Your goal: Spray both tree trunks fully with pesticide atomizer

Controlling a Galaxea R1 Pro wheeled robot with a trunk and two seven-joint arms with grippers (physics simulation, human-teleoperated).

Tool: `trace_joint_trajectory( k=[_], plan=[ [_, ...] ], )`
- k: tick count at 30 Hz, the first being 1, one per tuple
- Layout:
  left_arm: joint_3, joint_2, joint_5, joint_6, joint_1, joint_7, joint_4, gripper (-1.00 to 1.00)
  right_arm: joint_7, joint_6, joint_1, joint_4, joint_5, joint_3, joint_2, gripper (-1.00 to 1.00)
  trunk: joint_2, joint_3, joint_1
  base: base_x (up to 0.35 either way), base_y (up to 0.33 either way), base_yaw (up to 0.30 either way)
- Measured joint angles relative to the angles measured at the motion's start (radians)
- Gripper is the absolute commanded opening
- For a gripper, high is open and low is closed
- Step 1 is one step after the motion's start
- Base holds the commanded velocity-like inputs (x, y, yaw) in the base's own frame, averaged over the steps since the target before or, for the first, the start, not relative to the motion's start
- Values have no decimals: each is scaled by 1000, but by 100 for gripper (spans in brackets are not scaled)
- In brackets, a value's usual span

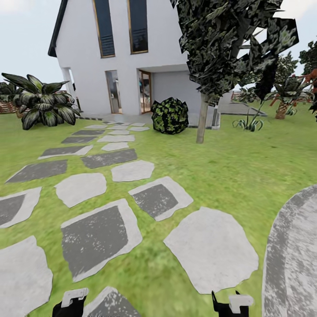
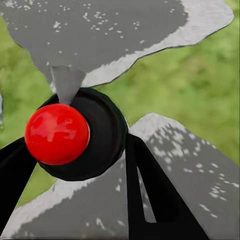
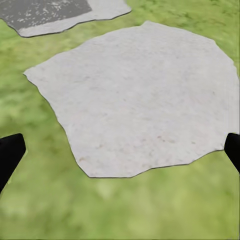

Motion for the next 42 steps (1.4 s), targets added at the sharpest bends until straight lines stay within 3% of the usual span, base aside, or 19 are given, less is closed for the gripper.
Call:
trace_joint_trajectory(
  k=[9,19,42],
  plan=[
    [0,0,0,0,0,0,0,-100,0,-1,0,0,0,0,0,100,63,28,-35,0,0,276],
    [-1,-3,1,0,0,0,0,-100,0,-1,0,0,0,0,0,100,63,28,-35,28,0,276],
    [2,-3,3,3,0,2,0,-100,0,-1,0,0,0,0,-1,100,63,28,-35,334,0,276]
  ],
)
